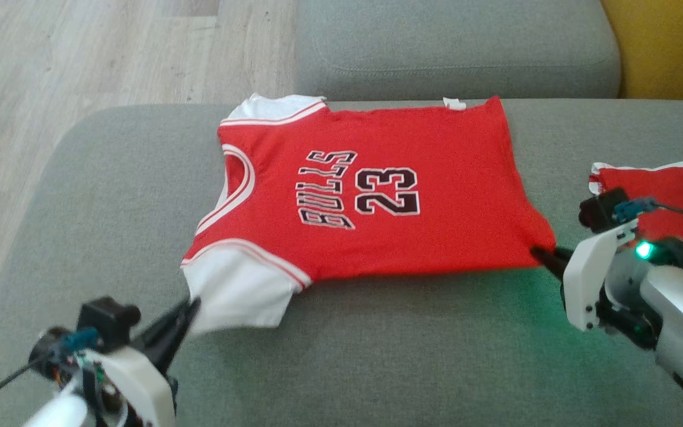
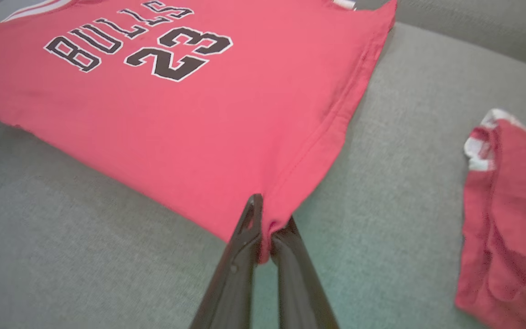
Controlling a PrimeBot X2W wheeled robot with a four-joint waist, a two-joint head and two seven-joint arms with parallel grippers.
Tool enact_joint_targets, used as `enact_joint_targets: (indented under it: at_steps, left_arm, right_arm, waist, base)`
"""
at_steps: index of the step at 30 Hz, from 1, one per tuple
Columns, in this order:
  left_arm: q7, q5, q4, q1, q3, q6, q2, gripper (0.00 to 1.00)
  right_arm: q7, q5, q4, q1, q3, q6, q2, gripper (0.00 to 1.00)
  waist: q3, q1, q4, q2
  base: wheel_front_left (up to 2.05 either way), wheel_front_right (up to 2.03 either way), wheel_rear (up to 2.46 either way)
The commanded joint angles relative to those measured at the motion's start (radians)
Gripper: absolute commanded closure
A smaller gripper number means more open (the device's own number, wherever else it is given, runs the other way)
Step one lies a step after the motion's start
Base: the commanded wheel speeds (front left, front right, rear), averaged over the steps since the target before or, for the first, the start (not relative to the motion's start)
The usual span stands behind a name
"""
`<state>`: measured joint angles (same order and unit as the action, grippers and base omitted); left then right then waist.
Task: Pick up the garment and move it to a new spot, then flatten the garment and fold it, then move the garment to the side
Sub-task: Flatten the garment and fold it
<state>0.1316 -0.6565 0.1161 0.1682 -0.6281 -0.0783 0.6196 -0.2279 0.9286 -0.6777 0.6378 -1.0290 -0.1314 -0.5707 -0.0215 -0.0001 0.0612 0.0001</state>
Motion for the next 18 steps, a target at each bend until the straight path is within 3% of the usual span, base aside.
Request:
enact_joint_targets:
  at_steps: [1,5,10,18]
  left_arm:
    - [0.022,-0.010,-0.054,0.027,0.034,0.008,0.055,1.00]
    - [0.070,-0.030,-0.151,-0.009,0.040,0.037,0.089,1.00]
    - [0.069,-0.030,-0.192,0.010,0.066,0.068,0.092,1.00]
    - [0.068,-0.020,-0.158,0.112,0.078,0.061,0.063,1.00]
  right_arm:
    - [-0.015,0.026,0.038,-0.006,-0.005,0.001,-0.037,1.00]
    - [-0.048,0.081,0.106,-0.023,-0.026,0.001,-0.078,1.00]
    - [-0.036,0.099,0.129,-0.008,-0.022,0.001,-0.091,1.00]
    - [-0.019,0.101,0.112,0.044,-0.008,0.001,-0.061,1.00]
  waist:
    - [-0.004,0.0001,-0.003,-0.0001]
    - [-0.003,0.0001,-0.005,-0.0001]
    - [0.012,0.0001,-0.010,-0.0001]
    - [0.060,0.0001,-0.015,-0.0001]
  base:
    - [0.00,0.00,0.00]
    - [0.00,0.00,0.00]
    - [0.00,0.00,0.00]
    - [0.00,0.00,0.00]
